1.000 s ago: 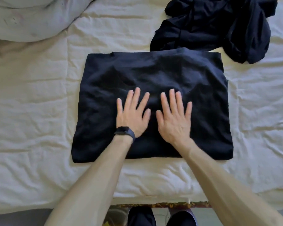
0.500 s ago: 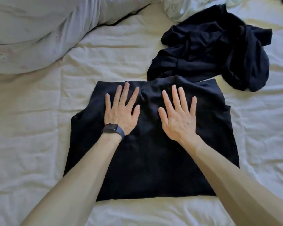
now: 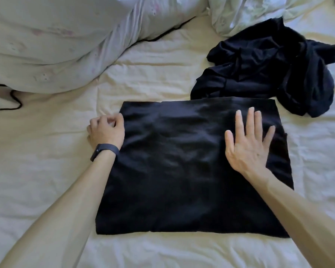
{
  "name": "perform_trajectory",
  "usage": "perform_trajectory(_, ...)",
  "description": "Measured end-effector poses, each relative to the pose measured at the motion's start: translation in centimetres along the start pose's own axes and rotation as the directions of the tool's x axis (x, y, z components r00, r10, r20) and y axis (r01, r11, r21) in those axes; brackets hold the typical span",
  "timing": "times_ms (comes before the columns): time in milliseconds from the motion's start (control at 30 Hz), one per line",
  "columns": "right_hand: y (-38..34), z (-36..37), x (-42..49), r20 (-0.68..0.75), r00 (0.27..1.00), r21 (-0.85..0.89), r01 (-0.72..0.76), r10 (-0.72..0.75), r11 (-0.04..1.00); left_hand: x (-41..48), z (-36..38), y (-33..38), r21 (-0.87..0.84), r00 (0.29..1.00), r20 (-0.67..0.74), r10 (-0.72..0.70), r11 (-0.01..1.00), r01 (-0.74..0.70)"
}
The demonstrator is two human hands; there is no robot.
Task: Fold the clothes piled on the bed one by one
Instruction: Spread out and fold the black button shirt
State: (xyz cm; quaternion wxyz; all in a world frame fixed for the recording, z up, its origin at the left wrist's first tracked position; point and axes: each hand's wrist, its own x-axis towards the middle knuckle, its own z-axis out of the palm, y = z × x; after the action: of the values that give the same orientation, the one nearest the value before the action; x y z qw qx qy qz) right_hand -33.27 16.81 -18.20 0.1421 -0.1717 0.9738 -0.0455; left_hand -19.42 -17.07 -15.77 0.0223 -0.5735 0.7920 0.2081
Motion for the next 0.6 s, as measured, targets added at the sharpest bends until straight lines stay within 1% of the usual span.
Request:
perform_trajectory(67,-2.8,0.5,-1.8,-0.013,0.991,0.007,0.134,-0.134,0.991,0.8,-0.5,0.6,-0.097,0.997,0.062,-0.036,0.994,0.042)
perform_trajectory(100,-4.0,0.9,-2.4,-0.002,0.987,0.015,0.162,-0.161,0.987,1.2,-0.6,0.6,-0.167,0.995,0.07,-0.074,0.982,0.085)
perform_trajectory(133,-4.8,1.3,-2.9,0.02,0.987,0.027,0.156,-0.157,0.987,1.6,-0.7,0.5,-0.238,0.99,0.067,-0.12,0.962,0.133)
perform_trajectory(167,-5.3,1.8,-3.2,0.051,0.991,0.046,0.124,-0.126,0.991,2.1,-0.8,0.2,-0.299,0.986,0.055,-0.159,0.939,0.168)
perform_trajectory(233,-5.4,2.6,-3.2,0.128,0.991,0.075,0.037,-0.047,0.996,2.9,-0.7,-0.5,-0.387,0.98,0.045,-0.193,0.901,0.196)
perform_trajectory(300,-4.8,3.2,-3.0,0.182,0.983,0.064,0.016,-0.027,0.998,3.4,-0.5,-1.1,-0.436,0.978,0.095,-0.187,0.875,0.209)
perform_trajectory(433,-3.6,3.4,-2.6,0.185,0.982,0.042,0.042,-0.049,0.998,4.2,-0.9,-1.8,-0.548,0.966,0.186,-0.18,0.797,0.254)
perform_trajectory(533,-2.2,2.9,-1.8,0.179,0.983,0.063,-0.056,0.044,0.996,4.2,-1.4,-1.7,-0.591,0.964,0.198,-0.18,0.763,0.264)
perform_trajectory(567,-1.6,2.6,-1.5,0.183,0.979,0.066,-0.103,0.09,0.992,3.8,-1.5,-1.5,-0.573,0.972,0.16,-0.169,0.786,0.231)
perform_trajectory(600,-0.9,2.4,-1.3,0.185,0.974,0.058,-0.147,0.134,0.987,3.1,-1.5,-1.2,-0.486,0.989,0.069,-0.129,0.862,0.146)
